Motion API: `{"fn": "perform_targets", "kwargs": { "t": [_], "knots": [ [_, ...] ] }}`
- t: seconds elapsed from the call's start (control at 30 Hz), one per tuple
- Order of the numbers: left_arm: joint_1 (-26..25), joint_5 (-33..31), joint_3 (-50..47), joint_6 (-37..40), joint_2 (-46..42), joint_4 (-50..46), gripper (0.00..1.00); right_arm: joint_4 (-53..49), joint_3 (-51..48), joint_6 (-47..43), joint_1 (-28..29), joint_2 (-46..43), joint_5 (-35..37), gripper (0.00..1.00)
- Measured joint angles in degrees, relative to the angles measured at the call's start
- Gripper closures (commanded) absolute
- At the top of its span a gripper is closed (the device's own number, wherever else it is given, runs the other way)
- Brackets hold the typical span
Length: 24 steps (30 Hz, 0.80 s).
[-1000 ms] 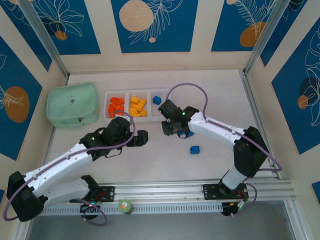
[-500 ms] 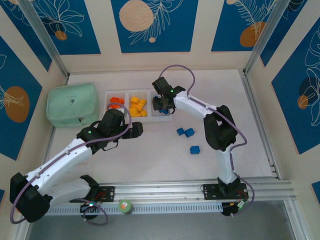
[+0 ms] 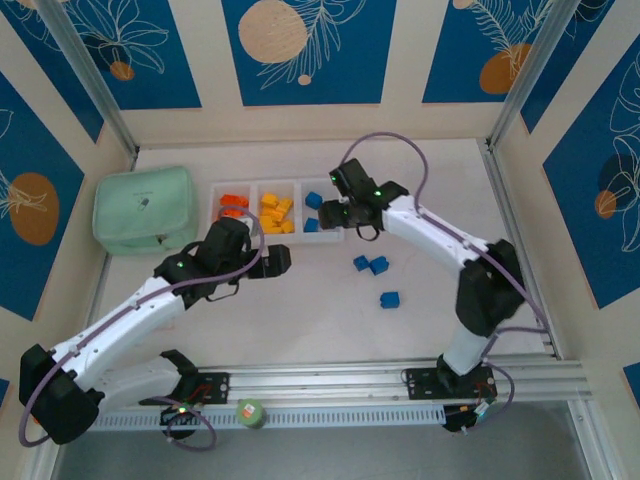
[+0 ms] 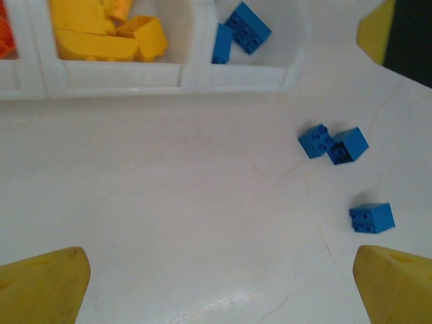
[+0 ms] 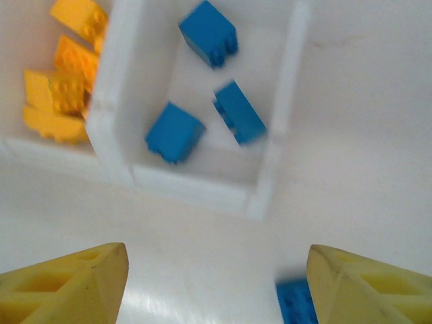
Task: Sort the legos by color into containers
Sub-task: Place the lego in the container, then pick up the lego from the bottom-center of the table.
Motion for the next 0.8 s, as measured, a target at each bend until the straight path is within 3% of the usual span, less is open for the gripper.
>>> {"fn": "perform_targets", "kwargs": {
  "t": [0.47, 0.67, 0.8],
  "knots": [
    [-12.04, -1.07, -4.9, -5.7, 4.42, 8.66, 0.01, -7.8, -26.77, 11.3, -4.17, -13.2, 0.09, 0.18],
    [-13.64, -2.03, -5.09, -7.26, 5.53, 10.05, 0.01, -5.42, -31.47, 14.27, -2.71, -12.66, -1.86, 0.24],
    [-13.88, -2.56, -5.14, -7.72, 5.53, 10.29, 0.01, -3.76, -32.92, 15.76, -1.77, -10.56, -1.99, 0.35]
  ]
}}
